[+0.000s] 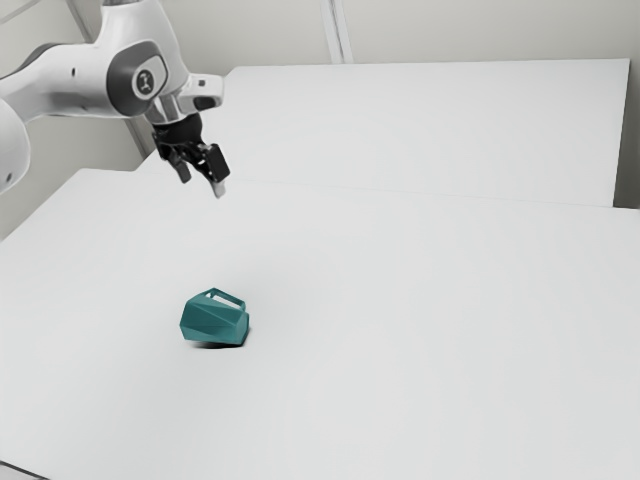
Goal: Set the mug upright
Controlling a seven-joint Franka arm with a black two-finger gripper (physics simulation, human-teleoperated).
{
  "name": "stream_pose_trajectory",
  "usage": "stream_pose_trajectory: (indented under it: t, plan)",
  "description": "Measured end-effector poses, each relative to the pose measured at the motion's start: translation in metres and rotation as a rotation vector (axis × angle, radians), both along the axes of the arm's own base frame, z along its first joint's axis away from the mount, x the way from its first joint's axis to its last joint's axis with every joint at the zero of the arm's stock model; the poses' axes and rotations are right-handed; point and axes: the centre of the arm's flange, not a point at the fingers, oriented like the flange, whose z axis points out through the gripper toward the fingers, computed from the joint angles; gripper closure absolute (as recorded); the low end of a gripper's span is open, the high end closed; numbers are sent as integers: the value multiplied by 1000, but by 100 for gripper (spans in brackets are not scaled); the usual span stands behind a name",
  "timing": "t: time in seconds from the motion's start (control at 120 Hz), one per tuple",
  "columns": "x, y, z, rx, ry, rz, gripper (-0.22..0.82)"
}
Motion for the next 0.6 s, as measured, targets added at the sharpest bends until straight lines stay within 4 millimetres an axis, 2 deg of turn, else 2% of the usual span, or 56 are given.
stream_pose_trajectory:
  t: [0.117, 0.183, 0.4, 0.6]
  plan:
    - [1, 5, 1, -3, -14, 17, 0]
    - [-1, 18, -3, -32, -11, 48, 0]
    - [-21, 74, -45, -140, 35, 181, 0]
    - [-22, 106, -86, -226, 75, 240, 0]
